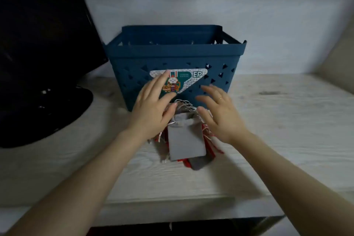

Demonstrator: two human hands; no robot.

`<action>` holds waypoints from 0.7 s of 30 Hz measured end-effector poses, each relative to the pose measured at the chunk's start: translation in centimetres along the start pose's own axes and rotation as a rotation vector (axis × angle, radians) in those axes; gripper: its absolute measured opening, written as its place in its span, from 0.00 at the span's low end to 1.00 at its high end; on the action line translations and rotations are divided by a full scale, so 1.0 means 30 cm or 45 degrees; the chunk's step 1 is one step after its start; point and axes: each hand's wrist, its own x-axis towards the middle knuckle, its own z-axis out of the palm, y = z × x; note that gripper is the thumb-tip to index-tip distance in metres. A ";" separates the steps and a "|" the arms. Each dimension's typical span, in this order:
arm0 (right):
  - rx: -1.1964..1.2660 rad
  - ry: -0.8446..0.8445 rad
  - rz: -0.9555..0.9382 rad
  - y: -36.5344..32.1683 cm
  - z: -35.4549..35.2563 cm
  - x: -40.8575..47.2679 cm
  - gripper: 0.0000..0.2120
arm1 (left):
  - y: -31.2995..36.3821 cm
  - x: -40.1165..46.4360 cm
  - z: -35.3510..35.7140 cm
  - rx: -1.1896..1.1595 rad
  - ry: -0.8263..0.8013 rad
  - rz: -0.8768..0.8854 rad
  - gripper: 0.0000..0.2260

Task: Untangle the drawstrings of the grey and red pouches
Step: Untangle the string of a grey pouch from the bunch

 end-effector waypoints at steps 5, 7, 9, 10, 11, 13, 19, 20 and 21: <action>0.192 0.016 -0.018 0.010 0.017 -0.029 0.23 | 0.019 -0.018 -0.003 -0.241 0.053 -0.059 0.15; 0.246 0.016 0.005 0.027 0.026 -0.025 0.19 | 0.024 -0.020 0.002 -0.294 0.003 -0.030 0.16; 0.264 0.021 0.033 0.038 0.035 -0.017 0.13 | 0.027 -0.021 0.010 -0.298 -0.068 0.007 0.17; 0.266 0.033 0.033 0.041 0.039 -0.014 0.10 | 0.030 -0.021 0.020 -0.268 -0.077 0.010 0.19; 0.279 0.055 0.020 0.043 0.039 -0.008 0.08 | 0.029 -0.017 0.033 -0.230 -0.064 0.002 0.20; 0.326 0.113 0.011 0.037 0.028 0.006 0.04 | 0.026 -0.003 0.054 -0.181 0.017 -0.036 0.21; 0.700 0.351 0.164 0.011 -0.025 0.083 0.09 | 0.041 0.089 0.042 -0.534 0.194 -0.322 0.17; 0.764 0.394 0.186 0.008 -0.027 0.100 0.10 | 0.044 0.107 0.040 -0.578 0.185 -0.388 0.16; 0.807 0.449 0.220 0.008 -0.024 0.120 0.10 | 0.041 0.126 0.047 -0.603 0.158 -0.460 0.15</action>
